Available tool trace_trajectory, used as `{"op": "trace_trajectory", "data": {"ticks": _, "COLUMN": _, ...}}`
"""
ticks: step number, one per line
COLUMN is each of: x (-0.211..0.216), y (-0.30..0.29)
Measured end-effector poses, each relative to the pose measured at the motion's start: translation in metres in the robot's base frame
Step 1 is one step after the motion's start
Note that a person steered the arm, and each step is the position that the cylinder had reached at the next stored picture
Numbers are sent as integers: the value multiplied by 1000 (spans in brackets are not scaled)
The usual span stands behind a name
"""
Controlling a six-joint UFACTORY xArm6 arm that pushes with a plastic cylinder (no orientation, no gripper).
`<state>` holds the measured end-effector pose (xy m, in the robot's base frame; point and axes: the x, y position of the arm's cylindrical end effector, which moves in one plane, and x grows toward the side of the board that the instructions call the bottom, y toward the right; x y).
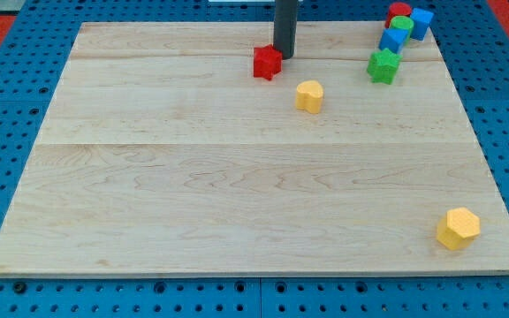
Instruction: Move yellow heart towards the center
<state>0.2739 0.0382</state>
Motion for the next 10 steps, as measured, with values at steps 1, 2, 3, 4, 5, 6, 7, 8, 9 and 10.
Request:
{"op": "trace_trajectory", "data": {"ticks": 1, "x": 12, "y": 2}}
{"op": "trace_trajectory", "data": {"ticks": 2, "x": 12, "y": 29}}
{"op": "trace_trajectory", "data": {"ticks": 3, "x": 25, "y": 49}}
{"op": "trace_trajectory", "data": {"ticks": 4, "x": 55, "y": 51}}
{"op": "trace_trajectory", "data": {"ticks": 5, "x": 83, "y": 51}}
{"op": "trace_trajectory", "data": {"ticks": 6, "x": 96, "y": 51}}
{"op": "trace_trajectory", "data": {"ticks": 7, "x": 103, "y": 56}}
{"op": "trace_trajectory", "data": {"ticks": 8, "x": 120, "y": 69}}
{"op": "trace_trajectory", "data": {"ticks": 9, "x": 147, "y": 69}}
{"op": "trace_trajectory", "data": {"ticks": 10, "x": 161, "y": 69}}
